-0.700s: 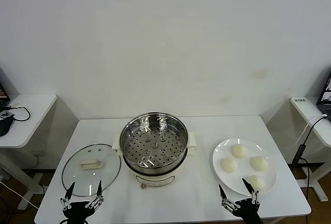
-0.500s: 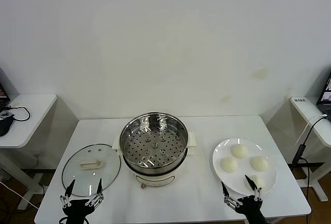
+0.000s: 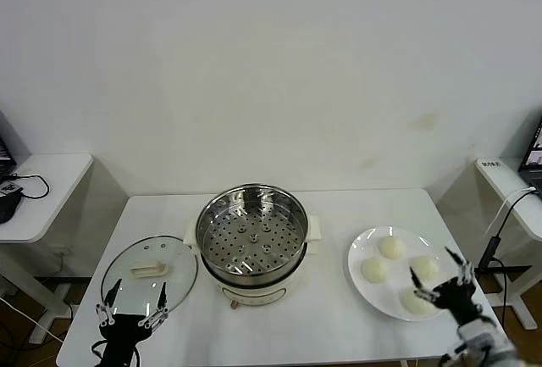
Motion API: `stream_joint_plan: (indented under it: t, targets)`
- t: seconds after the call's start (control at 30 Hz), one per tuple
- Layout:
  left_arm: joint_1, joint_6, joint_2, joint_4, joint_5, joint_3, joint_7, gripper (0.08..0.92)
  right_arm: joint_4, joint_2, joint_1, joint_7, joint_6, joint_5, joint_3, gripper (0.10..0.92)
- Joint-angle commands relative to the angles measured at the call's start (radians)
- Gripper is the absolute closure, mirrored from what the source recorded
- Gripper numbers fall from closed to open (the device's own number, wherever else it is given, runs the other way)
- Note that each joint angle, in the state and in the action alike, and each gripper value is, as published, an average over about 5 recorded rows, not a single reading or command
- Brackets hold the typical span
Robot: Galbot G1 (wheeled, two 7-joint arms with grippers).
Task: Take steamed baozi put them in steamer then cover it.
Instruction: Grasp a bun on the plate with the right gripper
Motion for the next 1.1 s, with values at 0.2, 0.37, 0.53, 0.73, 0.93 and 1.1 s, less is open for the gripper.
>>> stream_joint_plan:
  t: [0.2,0.37,0.53,0.73,0.93,1.1]
  targets:
    - [0.002,0.005,0.015,-0.015,0.068,-0.046,0.056,0.177,-0.407,-0.573,0.402,-0.465,0.086,-0.181,-0.124,0.203]
    - [0.012,0.0,0.015,-0.013,0.07,-0.068,0.056,0.177,-0.531,-0.645,0.678,-0.651,0.135,-0.11,-0.438,0.202]
    - [0.011,0.0,0.013,-0.012,0.072,-0.076,0.057,0.177,-0.554,-0.672,0.936,-0.784,0.134,-0.027,-0.731,0.203]
    - [-0.001,0.001,0.014,-0.001,0.071,-0.083,0.059,0.177,-0.613,-0.609,1.267,-0.837,0.123,0.049,-1.128,0.203]
    - [-0.017,0.003,0.013,0.008,0.071,-0.088,0.065,0.177,-0.702,-0.51,1.456,-0.845,0.109,0.033,-1.352,0.203]
    - [-0.024,0.004,0.012,0.019,0.071,-0.092,0.067,0.177,-0.766,-0.434,1.505,-0.844,0.098,0.017,-1.428,0.203]
